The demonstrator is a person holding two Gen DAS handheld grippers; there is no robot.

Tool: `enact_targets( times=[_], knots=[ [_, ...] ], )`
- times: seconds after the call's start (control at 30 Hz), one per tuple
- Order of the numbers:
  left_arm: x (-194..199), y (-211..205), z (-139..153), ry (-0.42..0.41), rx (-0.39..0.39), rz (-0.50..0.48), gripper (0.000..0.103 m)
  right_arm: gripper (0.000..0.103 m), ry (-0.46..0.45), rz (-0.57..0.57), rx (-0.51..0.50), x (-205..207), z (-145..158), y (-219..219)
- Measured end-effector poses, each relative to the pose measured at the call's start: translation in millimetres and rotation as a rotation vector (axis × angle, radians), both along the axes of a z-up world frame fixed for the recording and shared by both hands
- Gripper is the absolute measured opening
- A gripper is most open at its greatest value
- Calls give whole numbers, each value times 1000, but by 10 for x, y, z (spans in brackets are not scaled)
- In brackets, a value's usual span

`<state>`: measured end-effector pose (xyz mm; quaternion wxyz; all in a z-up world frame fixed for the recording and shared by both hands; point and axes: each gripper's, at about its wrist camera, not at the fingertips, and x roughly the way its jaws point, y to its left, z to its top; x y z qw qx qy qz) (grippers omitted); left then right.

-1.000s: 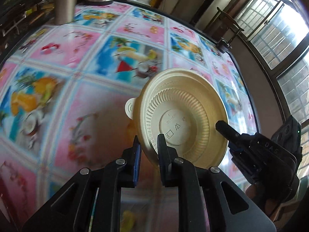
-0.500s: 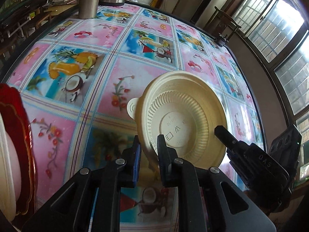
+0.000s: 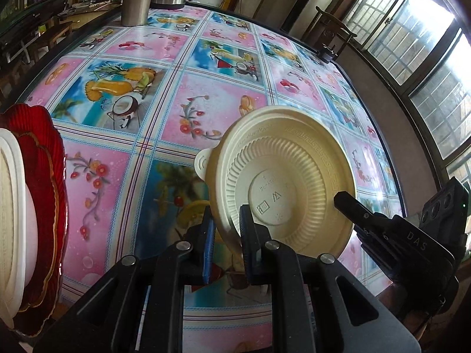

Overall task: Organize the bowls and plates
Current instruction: 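Lift the beige bowl and carry it toward the red plate stack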

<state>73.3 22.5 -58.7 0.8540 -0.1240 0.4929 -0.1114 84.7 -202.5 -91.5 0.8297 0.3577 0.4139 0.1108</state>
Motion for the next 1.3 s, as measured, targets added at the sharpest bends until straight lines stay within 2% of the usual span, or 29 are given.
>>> enact_targets(
  times=[0.13,0.43,0.7,1.1,1.3],
  knots=[
    [-63,23,4,-23,22,2,14,10,1,7,5,-17,-1,50],
    [-199,-38,46,-99,124,5,14,10,3,17,18,-51,-44,96],
    [-265,-64,59,-125,160,3,15,10,3,17,19,-81,-68,109],
    [-307,-21,51,-129,166,9,15,10,5,20,9,-124,-49,174],
    [-361,79,93,-136,150,25,15,10,16,31,38,-128,-23,220]
  ],
)
